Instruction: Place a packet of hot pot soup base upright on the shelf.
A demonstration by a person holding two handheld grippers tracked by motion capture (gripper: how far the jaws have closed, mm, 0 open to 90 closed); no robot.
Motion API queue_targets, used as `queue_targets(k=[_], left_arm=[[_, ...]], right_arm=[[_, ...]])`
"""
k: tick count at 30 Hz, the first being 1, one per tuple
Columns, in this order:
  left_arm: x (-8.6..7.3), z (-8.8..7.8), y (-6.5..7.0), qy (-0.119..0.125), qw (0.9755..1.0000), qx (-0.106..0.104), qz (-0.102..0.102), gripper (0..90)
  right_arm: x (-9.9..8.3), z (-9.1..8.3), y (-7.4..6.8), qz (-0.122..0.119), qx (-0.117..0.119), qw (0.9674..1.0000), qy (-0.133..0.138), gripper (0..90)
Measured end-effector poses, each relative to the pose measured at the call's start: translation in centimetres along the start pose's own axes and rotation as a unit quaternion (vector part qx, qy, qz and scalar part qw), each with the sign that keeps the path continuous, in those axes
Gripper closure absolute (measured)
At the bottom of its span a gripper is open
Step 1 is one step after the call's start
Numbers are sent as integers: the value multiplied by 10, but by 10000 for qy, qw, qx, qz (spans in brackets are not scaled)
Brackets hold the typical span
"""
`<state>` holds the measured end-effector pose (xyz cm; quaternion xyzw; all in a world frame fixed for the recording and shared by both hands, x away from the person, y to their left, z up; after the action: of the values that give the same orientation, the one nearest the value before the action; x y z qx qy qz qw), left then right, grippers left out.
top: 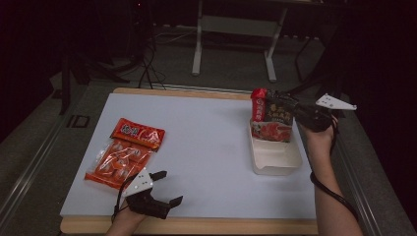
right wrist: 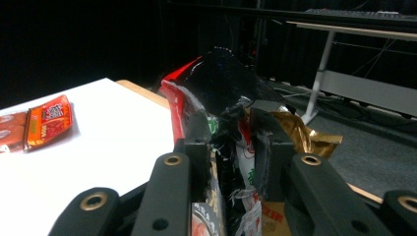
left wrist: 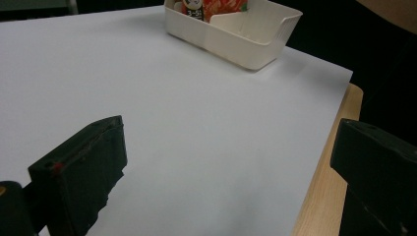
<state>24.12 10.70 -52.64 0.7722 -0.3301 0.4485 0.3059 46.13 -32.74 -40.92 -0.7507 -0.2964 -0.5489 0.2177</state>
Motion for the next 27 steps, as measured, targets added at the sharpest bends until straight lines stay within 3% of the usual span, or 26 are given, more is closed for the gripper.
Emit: queue_targets(k=[2,4,6,10,15,19,24,27], left_arm=[[0,0,0,1,10000,-3,22,14],[0,0,0,2,10000,-14,-1,14],[0,0,0,2,10000,-13,-13,14],[0,0,-1,13,10000,-13,-33,14],[0,2,0,-6,10000,-10,-3,14],[0,2,0,24,10000,-15,-7,14],[1,1,0,88,9999,-21,48,14],[3,1,1,103,9999,-11,76,14]], right_arm=[[-3,-2,1,167,-4,9999,-26,701],[-9,-2,4,89,-183,9994,-283,724],[-18,-1,4,82,-125,9990,-416,713],[-25,-4,8,411,-80,9989,-216,664],[-22,-7,7,383,-180,9987,-276,618],[-18,-10,3,177,-344,9979,-521,543],[-7,-20,-5,405,-233,9984,-322,481],[3,-26,-9,535,-242,9979,-280,375]])
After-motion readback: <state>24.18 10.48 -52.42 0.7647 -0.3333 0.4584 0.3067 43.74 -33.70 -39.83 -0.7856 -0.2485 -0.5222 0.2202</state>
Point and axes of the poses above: each handheld gripper's, and its own axes: z roughly forward along the jaws, x roughly out of its top, y roughly to its right, the point moved 5 cm from there along z, roughly forward along the jaws, and after that the axes turned 3 degrees about -y, right-handed, at the moved point
